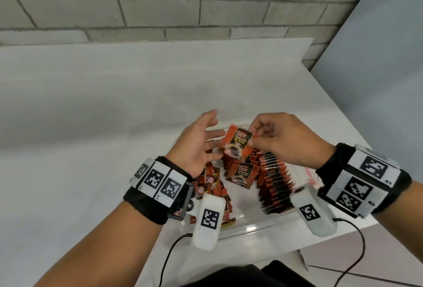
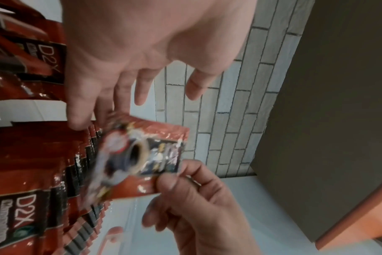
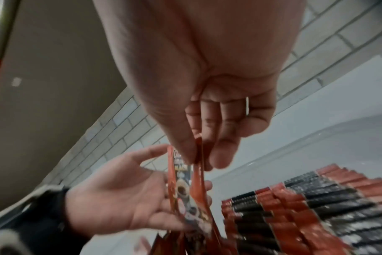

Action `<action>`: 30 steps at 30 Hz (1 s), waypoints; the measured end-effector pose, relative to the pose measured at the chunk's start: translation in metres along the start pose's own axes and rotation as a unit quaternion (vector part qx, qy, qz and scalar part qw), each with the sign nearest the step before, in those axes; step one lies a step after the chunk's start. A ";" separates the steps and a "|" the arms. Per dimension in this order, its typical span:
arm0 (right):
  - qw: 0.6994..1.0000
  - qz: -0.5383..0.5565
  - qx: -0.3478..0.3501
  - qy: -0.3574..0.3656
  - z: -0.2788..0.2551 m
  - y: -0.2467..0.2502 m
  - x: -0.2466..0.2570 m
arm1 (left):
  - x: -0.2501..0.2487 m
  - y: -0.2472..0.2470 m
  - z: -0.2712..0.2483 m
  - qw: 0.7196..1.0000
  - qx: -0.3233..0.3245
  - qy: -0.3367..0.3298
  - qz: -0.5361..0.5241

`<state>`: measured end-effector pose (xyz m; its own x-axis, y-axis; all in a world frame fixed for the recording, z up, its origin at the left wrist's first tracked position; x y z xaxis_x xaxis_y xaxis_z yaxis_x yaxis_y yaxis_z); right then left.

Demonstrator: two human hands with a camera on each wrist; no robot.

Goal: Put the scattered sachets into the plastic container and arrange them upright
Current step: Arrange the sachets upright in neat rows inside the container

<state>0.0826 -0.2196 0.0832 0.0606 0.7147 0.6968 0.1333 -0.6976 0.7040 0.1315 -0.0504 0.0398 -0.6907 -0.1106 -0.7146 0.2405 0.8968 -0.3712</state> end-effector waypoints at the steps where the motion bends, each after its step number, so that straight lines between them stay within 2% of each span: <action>1: 0.999 -0.041 0.026 0.003 -0.004 -0.002 -0.001 | 0.001 0.000 0.000 1.000 -0.003 0.006 0.006; 6: 0.970 -0.205 0.130 0.015 -0.011 -0.022 -0.013 | 0.007 -0.003 0.002 0.998 0.003 0.030 0.058; 13: 0.947 -0.267 0.177 -0.010 -0.001 -0.038 -0.017 | 0.010 -0.004 0.007 0.997 0.009 0.044 0.069; 17: 0.925 -0.318 0.209 -0.014 0.003 -0.046 -0.015 | 0.011 -0.004 0.010 0.997 0.023 0.058 0.048; 25: 0.892 -0.388 0.232 0.020 0.006 -0.052 -0.011 | 0.013 0.002 0.012 0.996 0.047 0.076 0.022; 30: 0.872 -0.438 0.211 0.064 0.006 -0.054 -0.010 | 0.012 0.004 0.012 0.995 0.055 0.074 0.023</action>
<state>0.0810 -0.1888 0.0374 -0.3544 0.9336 -0.0535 0.4272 0.2125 0.8788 0.1323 -0.0534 0.0225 -0.7680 0.0020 -0.6405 0.3424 0.8464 -0.4079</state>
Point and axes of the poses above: each hand's wrist, its own z-axis towards the middle knuckle, its own y-axis out of the back of the hand, x = y × z, the point moved 2 cm from there along z, towards the middle knuckle, and after that the axes turned 4 degrees about y, right-handed, at the moved point
